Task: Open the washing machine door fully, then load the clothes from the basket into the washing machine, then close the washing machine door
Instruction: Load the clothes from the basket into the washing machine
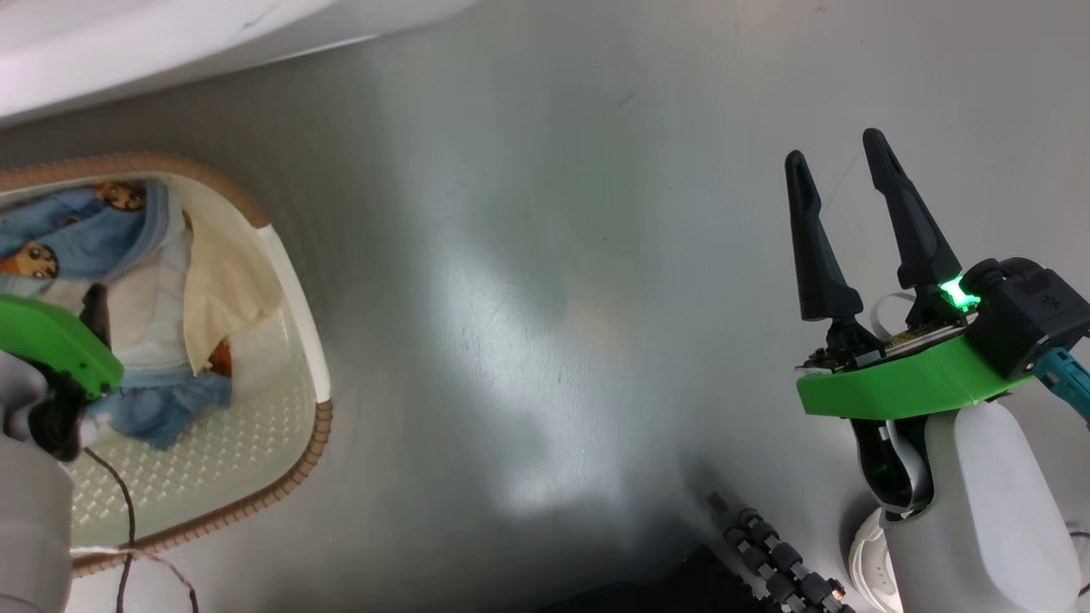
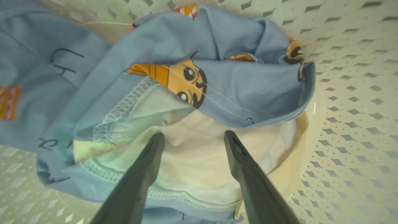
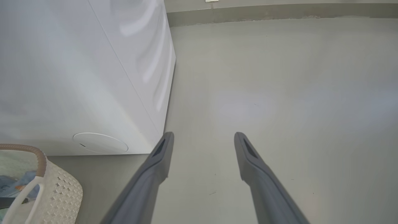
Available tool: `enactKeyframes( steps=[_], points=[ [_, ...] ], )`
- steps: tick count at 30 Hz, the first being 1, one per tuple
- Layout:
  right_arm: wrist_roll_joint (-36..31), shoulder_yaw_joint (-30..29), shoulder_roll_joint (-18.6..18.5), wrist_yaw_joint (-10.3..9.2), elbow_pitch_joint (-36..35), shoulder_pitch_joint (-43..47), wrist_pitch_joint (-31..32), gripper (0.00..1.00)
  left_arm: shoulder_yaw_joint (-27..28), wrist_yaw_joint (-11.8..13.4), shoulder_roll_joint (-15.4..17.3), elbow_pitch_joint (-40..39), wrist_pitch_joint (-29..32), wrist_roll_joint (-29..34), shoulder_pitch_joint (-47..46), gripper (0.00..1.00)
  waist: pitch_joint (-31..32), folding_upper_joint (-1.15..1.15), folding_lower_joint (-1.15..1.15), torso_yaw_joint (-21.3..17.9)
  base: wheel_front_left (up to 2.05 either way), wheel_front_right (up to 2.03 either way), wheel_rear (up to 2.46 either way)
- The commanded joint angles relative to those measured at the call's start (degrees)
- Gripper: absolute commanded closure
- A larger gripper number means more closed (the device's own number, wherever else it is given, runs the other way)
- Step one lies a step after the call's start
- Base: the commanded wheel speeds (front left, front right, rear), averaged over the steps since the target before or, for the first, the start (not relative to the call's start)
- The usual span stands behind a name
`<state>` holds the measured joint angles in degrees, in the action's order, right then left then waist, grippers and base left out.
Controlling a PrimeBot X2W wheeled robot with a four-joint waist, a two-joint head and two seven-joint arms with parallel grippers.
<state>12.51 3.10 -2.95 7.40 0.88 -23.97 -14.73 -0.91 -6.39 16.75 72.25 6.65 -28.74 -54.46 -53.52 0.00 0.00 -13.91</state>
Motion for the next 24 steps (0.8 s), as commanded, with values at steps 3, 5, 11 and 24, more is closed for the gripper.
enactKeyframes(
  steps=[3,5,11,24],
  points=[
    [-1.05,0.97,0.07,0.09,-1.52,0.96,-0.27,0.0,0.62,-0.34,3.17,0.21,-0.82,-0.63,0.04,0.0,-1.91,0.0,0.0,0.22,0.0,0.0,0.0],
    [-0.95,0.8,0.07,0.09,-1.71,0.89,-0.27,0.0,0.43,-0.29,3.15,0.41,-0.86,-0.64,-0.51,0.0,-2.55,0.0,0.0,0.29,0.0,0.0,0.0],
    [-0.98,0.07,0.07,0.09,-2.18,0.85,-0.27,0.0,0.56,-0.45,2.88,0.75,-1.42,-1.52,-2.28,0.0,-4.25,0.0,0.0,0.49,0.0,0.0,0.0],
    [-1.32,-1.63,0.07,0.09,-2.92,0.94,-0.27,0.0,-1.63,-1.0,0.5,1.1,-4.36,-2.21,-3.03,1.0,-5.89,0.0,0.0,0.83,0.0,0.0,0.0]
  ],
)
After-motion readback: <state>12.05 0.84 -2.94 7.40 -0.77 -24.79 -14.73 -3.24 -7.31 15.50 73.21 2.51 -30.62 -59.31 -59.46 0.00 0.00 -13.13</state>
